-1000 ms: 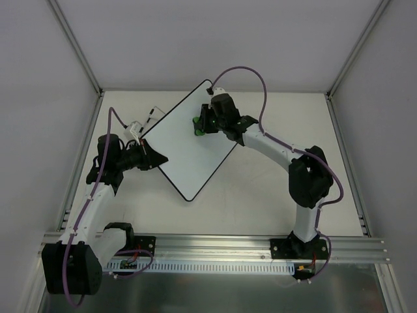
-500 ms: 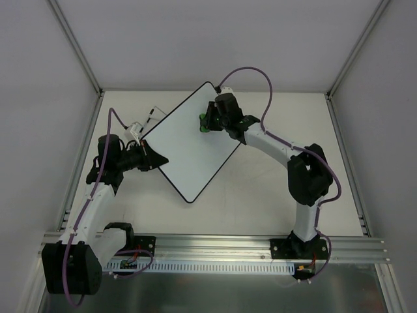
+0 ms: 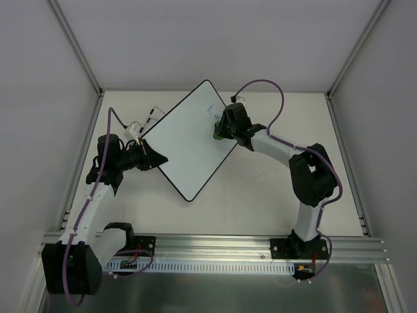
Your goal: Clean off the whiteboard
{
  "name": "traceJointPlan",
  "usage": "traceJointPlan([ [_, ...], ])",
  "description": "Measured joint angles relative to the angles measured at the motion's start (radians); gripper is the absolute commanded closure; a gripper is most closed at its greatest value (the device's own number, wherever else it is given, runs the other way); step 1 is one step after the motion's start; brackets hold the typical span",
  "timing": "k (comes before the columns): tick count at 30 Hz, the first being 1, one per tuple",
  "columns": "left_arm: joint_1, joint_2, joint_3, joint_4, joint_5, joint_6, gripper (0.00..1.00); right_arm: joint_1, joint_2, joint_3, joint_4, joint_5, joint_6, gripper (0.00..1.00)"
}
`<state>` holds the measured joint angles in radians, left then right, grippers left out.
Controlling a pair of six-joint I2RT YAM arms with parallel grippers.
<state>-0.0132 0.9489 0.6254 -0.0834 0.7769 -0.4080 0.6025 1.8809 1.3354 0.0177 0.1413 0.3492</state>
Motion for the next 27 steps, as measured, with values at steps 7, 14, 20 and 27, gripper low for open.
traceJointPlan([
  [7,0.000,0.000,0.000,0.005,0.007,0.010,1.00,0.040,0.035,0.184,-0.037,-0.005,-0.002,1.00],
  [14,-0.002,0.000,0.000,-0.011,0.034,0.016,1.00,0.034,0.117,0.390,-0.013,-0.014,-0.003,1.00],
  [20,-0.001,0.000,0.000,-0.023,0.031,-0.003,1.00,-0.015,0.117,0.288,-0.002,0.003,0.038,1.00],
  [27,0.000,0.000,0.000,-0.027,0.027,-0.024,1.00,-0.084,0.042,0.023,0.012,0.040,0.114,1.00],
])
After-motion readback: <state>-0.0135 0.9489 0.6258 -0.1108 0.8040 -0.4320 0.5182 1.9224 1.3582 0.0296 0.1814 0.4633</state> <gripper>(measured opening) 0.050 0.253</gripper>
